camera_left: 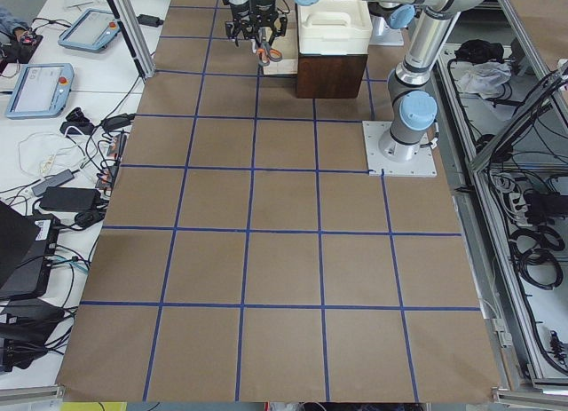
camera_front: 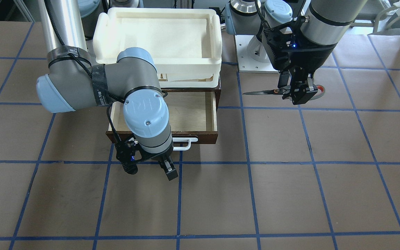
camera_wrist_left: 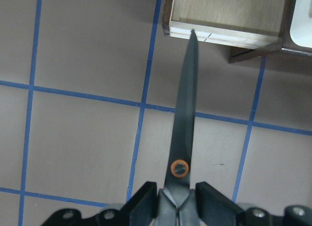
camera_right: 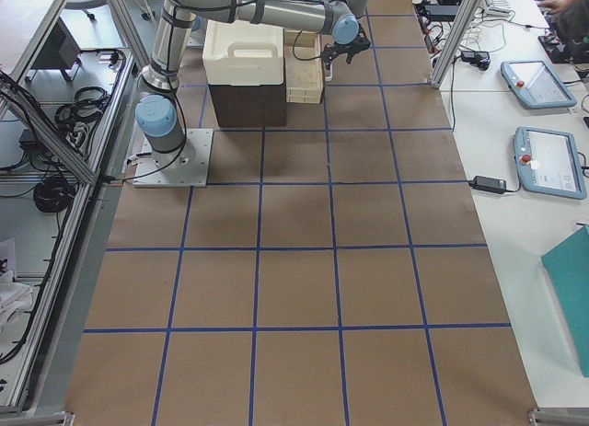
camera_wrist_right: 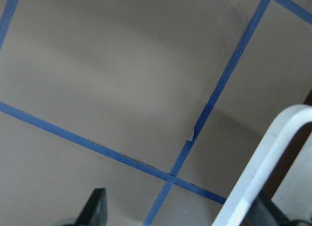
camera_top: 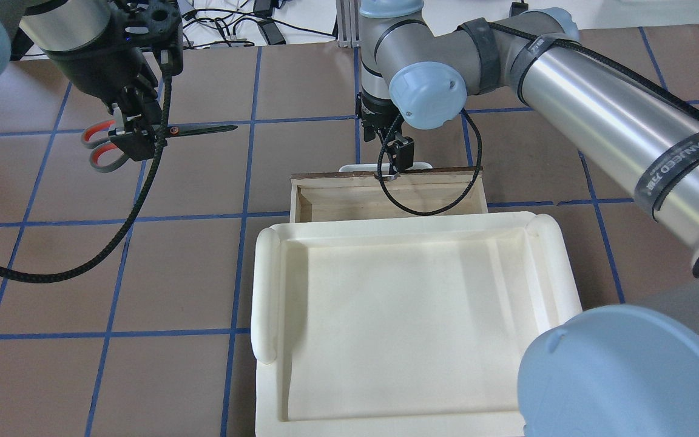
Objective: Place scissors in drawer with both arms
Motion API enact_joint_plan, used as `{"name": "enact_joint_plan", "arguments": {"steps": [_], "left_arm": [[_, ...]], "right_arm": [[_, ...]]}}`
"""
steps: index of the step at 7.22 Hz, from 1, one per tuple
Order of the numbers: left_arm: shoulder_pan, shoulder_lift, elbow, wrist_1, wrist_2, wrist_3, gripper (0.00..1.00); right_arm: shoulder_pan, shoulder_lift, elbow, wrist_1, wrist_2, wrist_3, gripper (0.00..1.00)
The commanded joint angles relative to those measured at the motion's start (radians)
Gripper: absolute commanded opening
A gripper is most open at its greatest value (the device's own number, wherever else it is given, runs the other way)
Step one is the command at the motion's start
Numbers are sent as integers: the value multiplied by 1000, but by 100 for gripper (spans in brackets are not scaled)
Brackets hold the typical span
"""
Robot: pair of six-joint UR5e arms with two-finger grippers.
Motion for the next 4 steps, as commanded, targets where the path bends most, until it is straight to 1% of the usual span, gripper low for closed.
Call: {"name": "enact_joint_plan", "arguments": {"steps": [1, 4], "left_arm": [[-1, 0, 0, 0, 0, 0, 16], [-2, 0, 0, 0, 0, -2, 16]], "right_arm": [[0, 11, -21, -1, 2, -1, 100], [0, 16, -23, -1, 2, -23, 100]]}}
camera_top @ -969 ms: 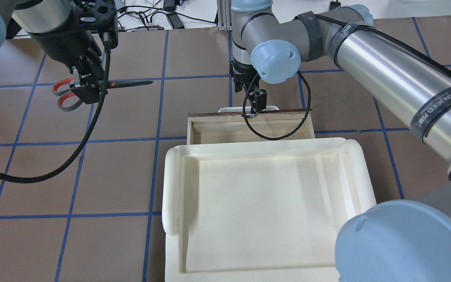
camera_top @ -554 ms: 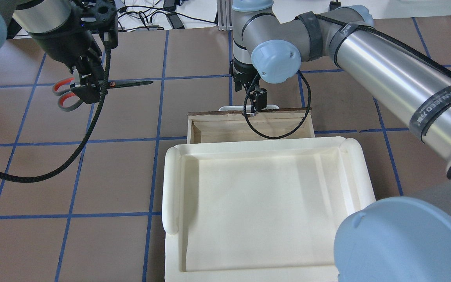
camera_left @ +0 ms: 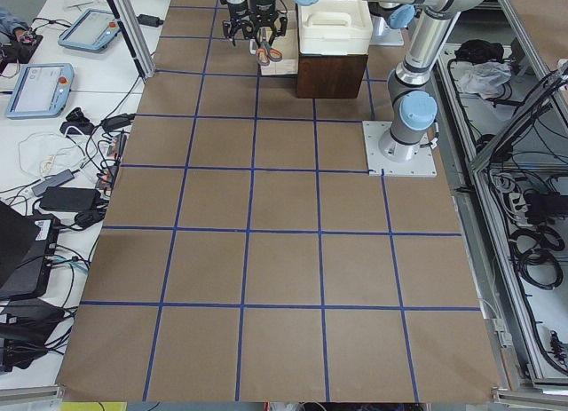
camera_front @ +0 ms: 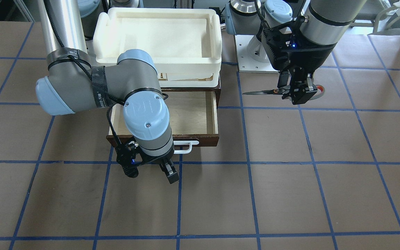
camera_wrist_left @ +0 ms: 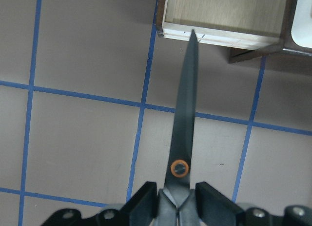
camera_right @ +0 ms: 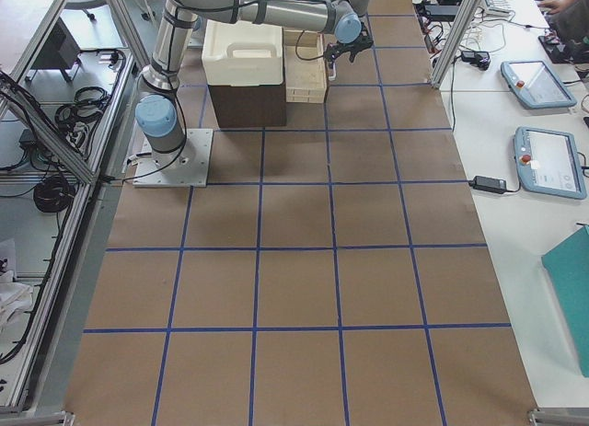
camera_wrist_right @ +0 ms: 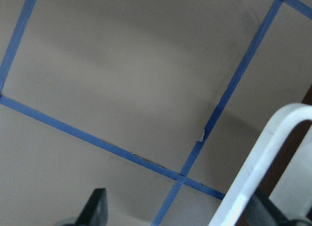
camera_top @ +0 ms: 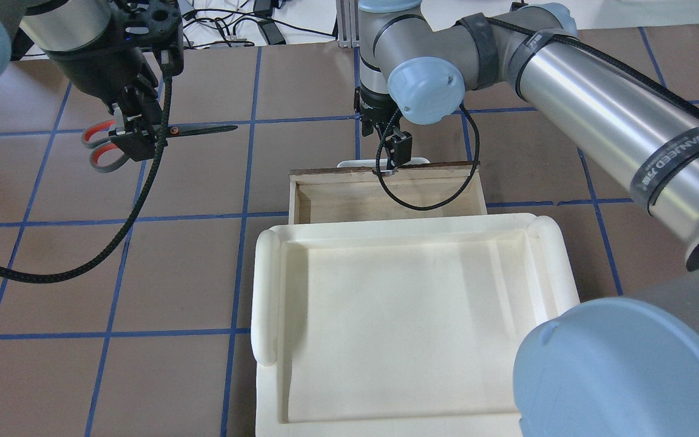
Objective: Place scissors in drawer with both arms
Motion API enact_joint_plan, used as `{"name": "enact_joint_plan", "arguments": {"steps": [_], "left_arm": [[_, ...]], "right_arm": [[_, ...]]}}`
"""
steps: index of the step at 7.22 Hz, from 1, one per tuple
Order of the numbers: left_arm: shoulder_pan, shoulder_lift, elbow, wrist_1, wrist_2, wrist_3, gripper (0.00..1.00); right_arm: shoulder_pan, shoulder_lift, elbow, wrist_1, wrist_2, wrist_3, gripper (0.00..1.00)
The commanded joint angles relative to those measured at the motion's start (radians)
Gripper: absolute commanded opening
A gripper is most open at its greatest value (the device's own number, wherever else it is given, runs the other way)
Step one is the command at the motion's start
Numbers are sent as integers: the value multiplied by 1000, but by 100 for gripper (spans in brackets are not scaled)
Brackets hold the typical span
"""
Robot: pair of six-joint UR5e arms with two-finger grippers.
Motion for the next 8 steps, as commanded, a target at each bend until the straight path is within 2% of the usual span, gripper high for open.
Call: {"name": "enact_joint_plan", "arguments": {"steps": [1, 8], "left_arm": [[-1, 0, 0, 0, 0, 1, 15], [-1, -3, 0, 6, 0, 0, 12]], "right_arm": [[0, 6, -2, -1, 1, -14, 100], [-2, 11, -16, 2, -5, -16, 100]]}}
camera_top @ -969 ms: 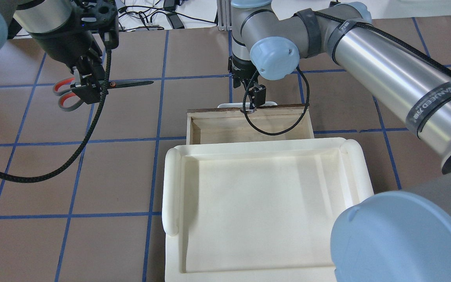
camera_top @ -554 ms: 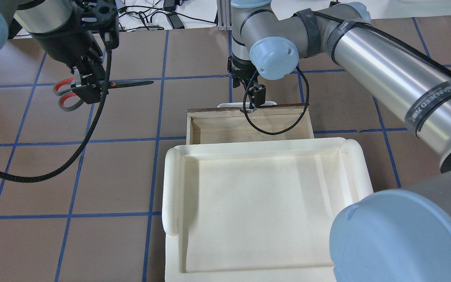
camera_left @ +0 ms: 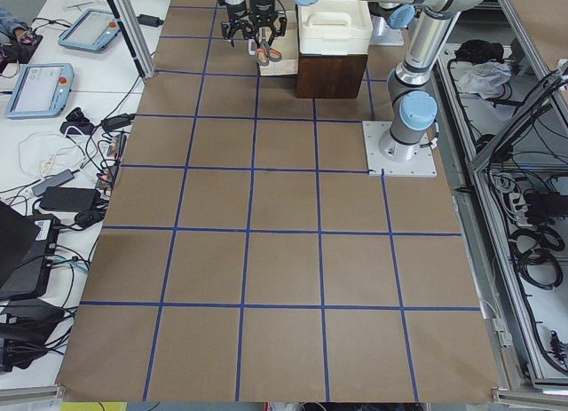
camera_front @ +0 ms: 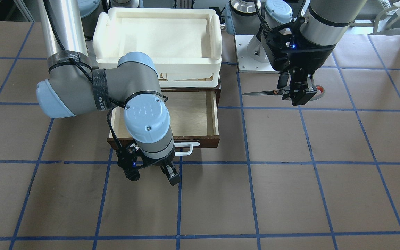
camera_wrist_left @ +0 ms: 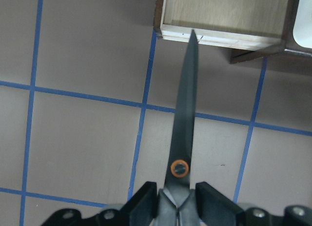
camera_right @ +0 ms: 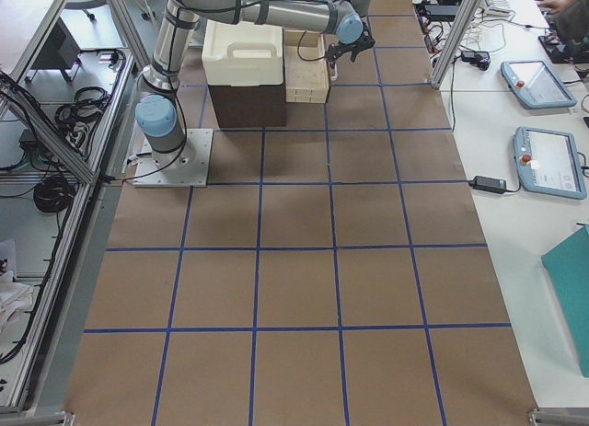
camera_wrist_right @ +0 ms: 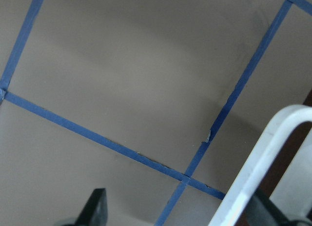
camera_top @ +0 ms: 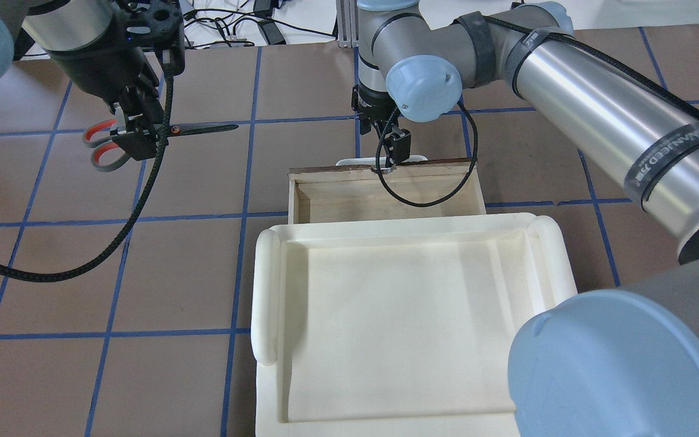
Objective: Place scissors in drawer with both arms
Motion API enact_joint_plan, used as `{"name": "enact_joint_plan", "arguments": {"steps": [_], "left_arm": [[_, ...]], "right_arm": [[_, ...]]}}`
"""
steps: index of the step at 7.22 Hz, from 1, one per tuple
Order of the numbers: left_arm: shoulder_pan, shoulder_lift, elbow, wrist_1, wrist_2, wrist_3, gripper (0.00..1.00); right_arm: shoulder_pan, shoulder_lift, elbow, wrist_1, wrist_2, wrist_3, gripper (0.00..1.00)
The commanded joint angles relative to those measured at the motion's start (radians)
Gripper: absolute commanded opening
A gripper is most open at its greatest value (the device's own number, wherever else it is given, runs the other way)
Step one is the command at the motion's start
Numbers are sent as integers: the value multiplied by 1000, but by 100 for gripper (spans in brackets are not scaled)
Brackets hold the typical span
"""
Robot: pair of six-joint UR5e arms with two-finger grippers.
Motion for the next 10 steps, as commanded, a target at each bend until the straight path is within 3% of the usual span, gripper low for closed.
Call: {"name": "enact_joint_plan", "arguments": {"steps": [1, 4, 5, 7, 10], "left_arm": [[0, 0, 0, 0, 0, 0, 12], [0, 0, 0, 0, -2, 0, 9], [-2, -2, 0, 0, 0, -1, 9], [0, -4, 0, 3, 0, -1, 9], [-9, -4, -2, 3, -12, -6, 8]], "right_arm": [[-1, -16, 0, 15, -10, 0, 100], [-6, -97, 0, 91, -42, -9, 100], [-23, -131, 0, 96, -59, -99, 100], [-113, -232, 1, 140, -73, -387, 100], [-198, -321, 10, 163, -173, -847, 100]]}}
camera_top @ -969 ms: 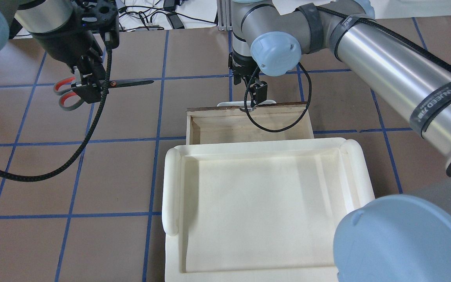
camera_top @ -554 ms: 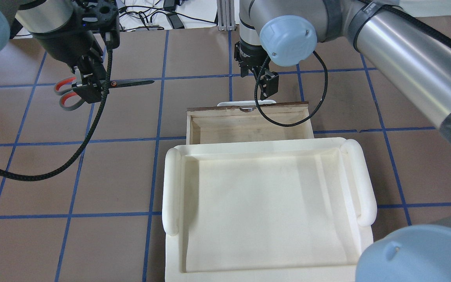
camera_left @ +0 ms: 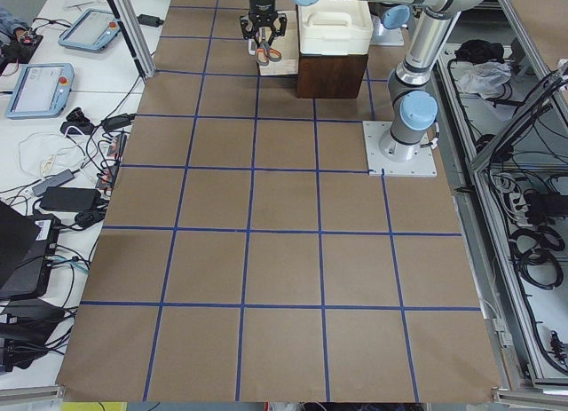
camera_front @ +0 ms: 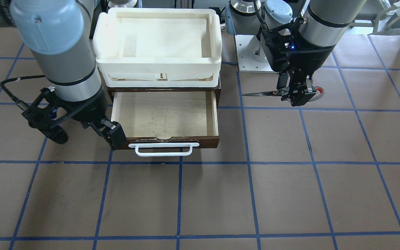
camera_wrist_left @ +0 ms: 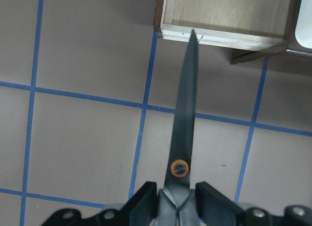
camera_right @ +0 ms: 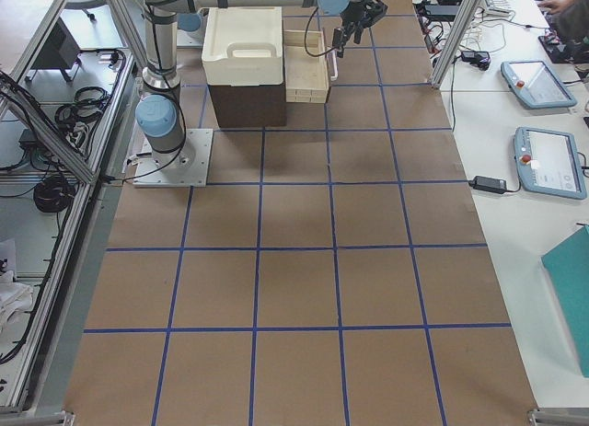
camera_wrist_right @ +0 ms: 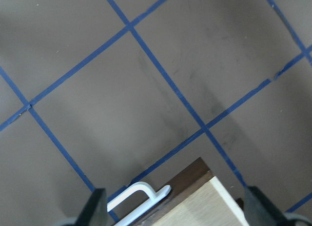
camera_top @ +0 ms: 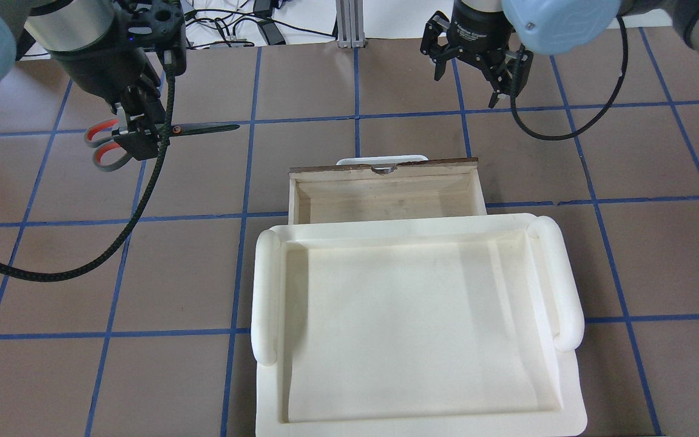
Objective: Place scissors in drawer with both arms
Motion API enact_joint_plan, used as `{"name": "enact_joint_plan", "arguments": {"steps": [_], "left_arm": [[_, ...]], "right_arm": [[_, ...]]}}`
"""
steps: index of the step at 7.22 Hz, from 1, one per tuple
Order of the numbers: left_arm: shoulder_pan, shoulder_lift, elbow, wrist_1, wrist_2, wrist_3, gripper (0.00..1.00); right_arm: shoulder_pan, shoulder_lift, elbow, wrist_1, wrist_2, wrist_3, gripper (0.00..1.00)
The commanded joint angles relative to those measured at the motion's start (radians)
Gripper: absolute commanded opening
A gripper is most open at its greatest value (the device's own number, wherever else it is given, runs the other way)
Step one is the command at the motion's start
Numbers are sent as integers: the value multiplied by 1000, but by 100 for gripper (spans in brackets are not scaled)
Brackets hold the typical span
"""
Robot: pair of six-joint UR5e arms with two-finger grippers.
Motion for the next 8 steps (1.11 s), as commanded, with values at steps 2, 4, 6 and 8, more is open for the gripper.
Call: {"name": "enact_joint_plan", "arguments": {"steps": [2, 4, 6, 8], "left_arm": [[-23, -10, 5, 6, -63, -15, 8], [-133, -53, 6, 64, -94, -23, 8], [-192, -133, 9, 75, -131, -69, 8], [-250, -223, 66, 81, -180, -142, 8]], "right_arm": [[-73, -78, 11, 6, -32, -529, 100], [-130, -101, 12, 21, 18, -684, 100], [-173, -105, 17, 20, 28, -845, 100], [-231, -107, 43, 18, 98, -886, 100]]}}
